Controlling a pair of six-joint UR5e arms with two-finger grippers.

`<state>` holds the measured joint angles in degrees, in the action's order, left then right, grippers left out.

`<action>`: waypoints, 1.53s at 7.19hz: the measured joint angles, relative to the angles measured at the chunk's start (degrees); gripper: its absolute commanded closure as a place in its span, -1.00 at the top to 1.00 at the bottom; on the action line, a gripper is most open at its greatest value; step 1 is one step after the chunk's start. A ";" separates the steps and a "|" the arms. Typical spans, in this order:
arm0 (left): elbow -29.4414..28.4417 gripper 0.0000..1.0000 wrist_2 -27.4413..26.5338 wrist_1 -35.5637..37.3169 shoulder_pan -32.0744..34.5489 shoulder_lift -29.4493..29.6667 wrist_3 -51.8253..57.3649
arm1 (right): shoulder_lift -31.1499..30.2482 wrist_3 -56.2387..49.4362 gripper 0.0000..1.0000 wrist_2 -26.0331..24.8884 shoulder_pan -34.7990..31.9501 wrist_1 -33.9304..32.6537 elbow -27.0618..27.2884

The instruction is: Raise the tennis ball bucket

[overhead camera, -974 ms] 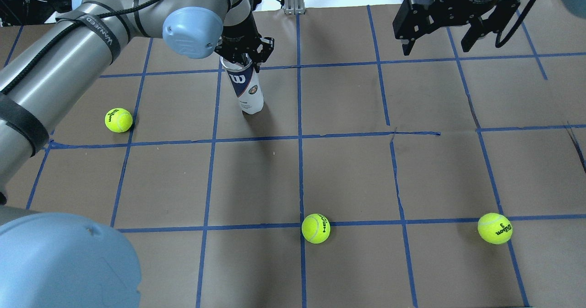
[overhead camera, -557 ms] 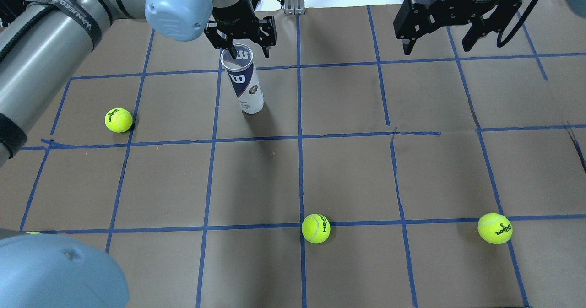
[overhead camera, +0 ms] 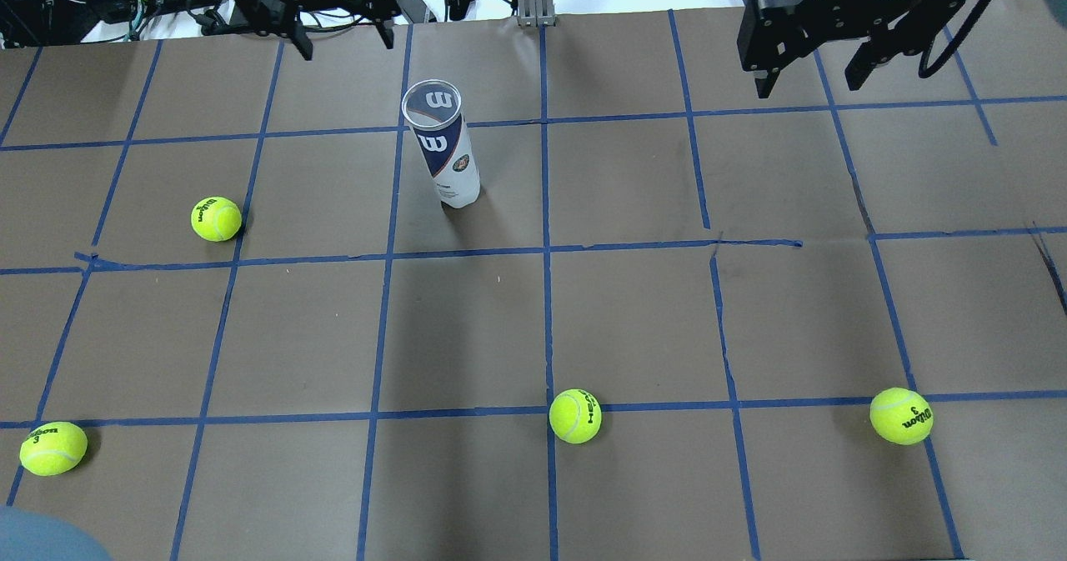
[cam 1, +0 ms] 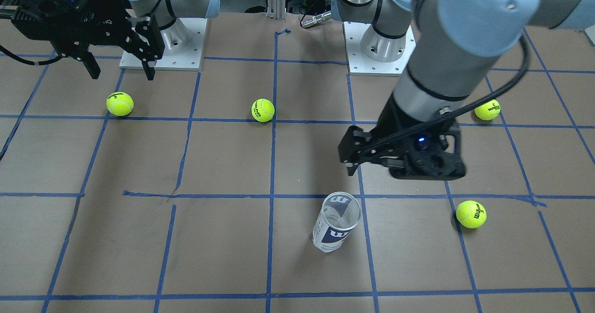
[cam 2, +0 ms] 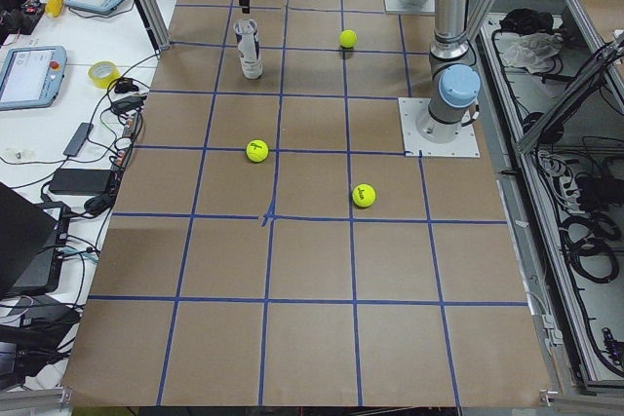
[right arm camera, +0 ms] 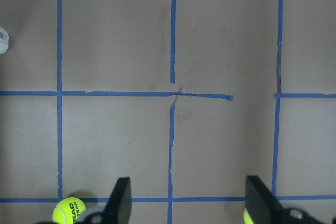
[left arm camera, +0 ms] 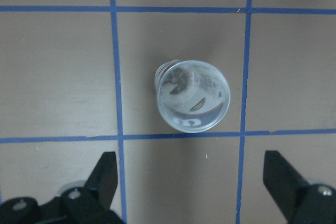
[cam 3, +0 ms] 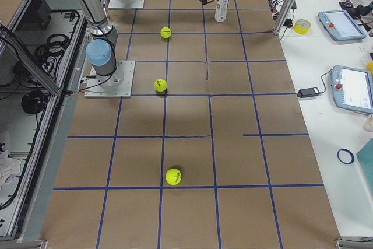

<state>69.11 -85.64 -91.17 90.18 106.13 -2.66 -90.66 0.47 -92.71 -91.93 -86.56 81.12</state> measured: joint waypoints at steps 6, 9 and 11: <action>13.35 1.00 -6.44 -1.78 -7.10 -12.83 4.49 | -0.79 0.08 0.99 -0.61 0.04 -0.35 0.00; 15.75 1.00 -6.59 -1.41 -3.71 -15.32 4.53 | -0.76 0.27 1.00 -0.01 0.00 0.34 0.00; 16.88 1.00 -6.48 -1.37 -3.15 -16.13 4.60 | -0.75 0.24 1.00 0.14 0.00 0.56 0.00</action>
<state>86.00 -92.12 -92.54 87.03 90.00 1.95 -91.41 0.71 -92.57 -91.93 -86.01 81.12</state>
